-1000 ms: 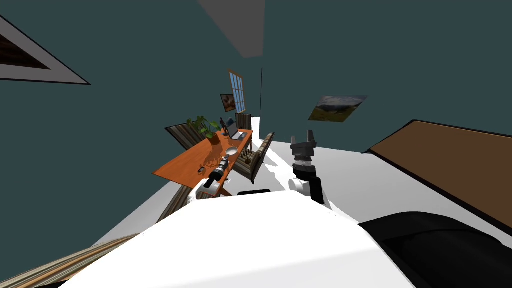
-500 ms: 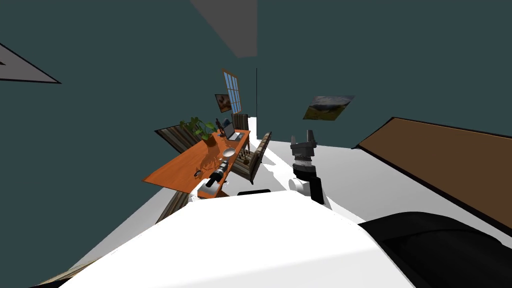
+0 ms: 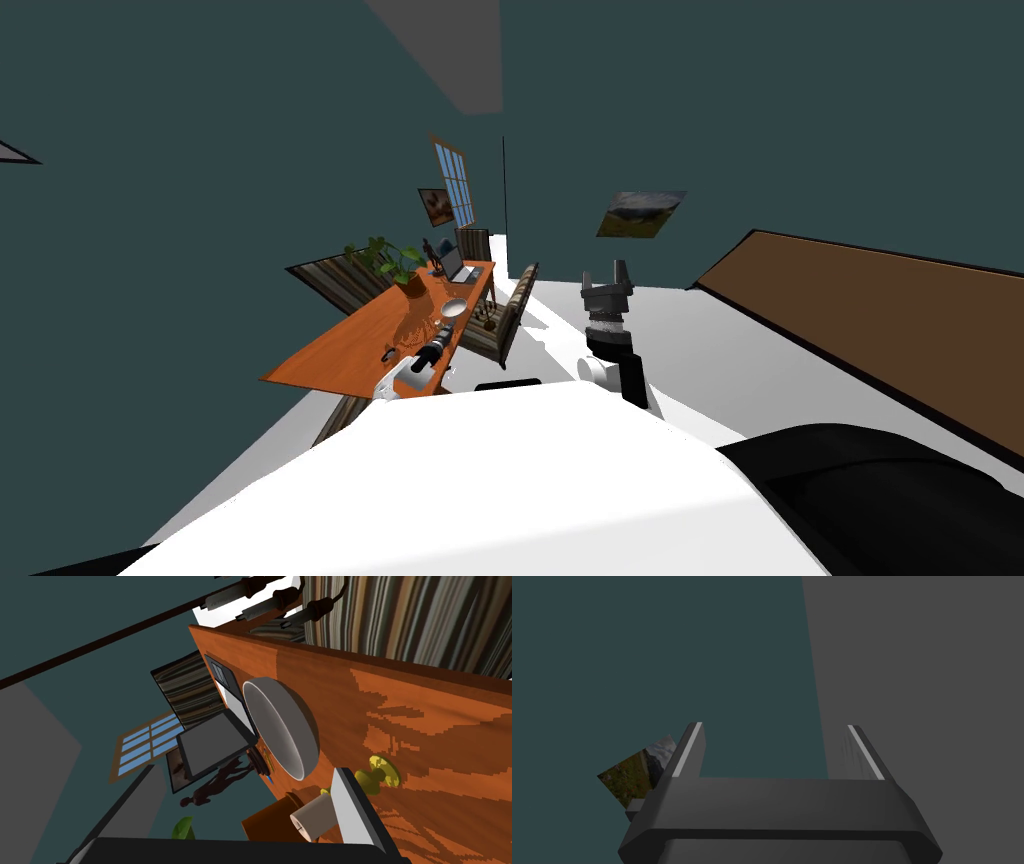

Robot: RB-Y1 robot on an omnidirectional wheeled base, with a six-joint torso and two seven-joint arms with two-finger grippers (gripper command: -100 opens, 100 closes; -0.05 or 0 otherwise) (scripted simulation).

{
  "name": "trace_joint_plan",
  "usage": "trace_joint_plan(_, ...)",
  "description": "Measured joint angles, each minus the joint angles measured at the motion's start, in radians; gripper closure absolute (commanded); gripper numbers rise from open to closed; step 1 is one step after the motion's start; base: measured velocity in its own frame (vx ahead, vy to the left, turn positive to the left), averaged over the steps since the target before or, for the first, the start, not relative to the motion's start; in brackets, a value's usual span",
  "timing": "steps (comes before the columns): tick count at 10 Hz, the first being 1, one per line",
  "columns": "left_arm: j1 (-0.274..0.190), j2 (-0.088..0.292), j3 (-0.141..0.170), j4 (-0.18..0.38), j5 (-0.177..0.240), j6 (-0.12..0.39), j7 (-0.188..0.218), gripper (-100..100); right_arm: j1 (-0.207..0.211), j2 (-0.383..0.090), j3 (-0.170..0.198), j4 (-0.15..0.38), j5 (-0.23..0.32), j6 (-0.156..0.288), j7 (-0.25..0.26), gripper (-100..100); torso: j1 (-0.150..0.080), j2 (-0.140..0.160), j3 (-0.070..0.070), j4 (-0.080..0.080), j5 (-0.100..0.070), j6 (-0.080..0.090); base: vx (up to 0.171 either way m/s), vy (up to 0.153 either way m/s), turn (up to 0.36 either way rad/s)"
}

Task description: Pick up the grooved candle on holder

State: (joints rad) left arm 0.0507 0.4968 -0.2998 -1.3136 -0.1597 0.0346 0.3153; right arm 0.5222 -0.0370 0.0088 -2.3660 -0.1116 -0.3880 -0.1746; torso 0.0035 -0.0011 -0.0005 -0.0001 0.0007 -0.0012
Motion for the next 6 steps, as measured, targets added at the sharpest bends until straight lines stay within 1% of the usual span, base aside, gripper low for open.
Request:
trace_joint_plan(2, -0.009, 0.006, -0.009, 0.027, -0.016, 0.02, 0.01, -100, 0.0, 0.0, 0.0, 0.0, 0.0, 0.0, 0.0, 0, -0.001, 0.0, 0.0, 0.0, 0.0, 0.0, 0.014, 0.032, -0.074)
trace_joint_plan(3, -0.022, 0.021, -0.018, 0.052, -0.019, 0.026, 0.021, -100, 0.0, 0.0, 0.0, 0.0, 0.0, 0.0, 0.0, 0, -0.001, -0.001, 0.0, 0.0, 0.0, 0.0, 0.019, 0.055, -0.139)
trace_joint_plan(4, -0.037, 0.027, -0.026, 0.086, -0.031, 0.036, 0.031, -100, 0.0, 0.0, 0.0, 0.0, 0.0, 0.0, 0.0, 0, 0.0, -0.001, 0.0, 0.0, 0.0, 0.0, 0.018, 0.061, -0.132)
trace_joint_plan(6, -0.051, 0.045, -0.041, 0.13, -0.053, 0.064, 0.052, -100, 0.0, 0.0, 0.0, 0.0, 0.0, 0.0, 0.0, 0, 0.001, -0.001, -0.001, 0.0, 0.0, 0.0, 0.027, 0.067, -0.124)
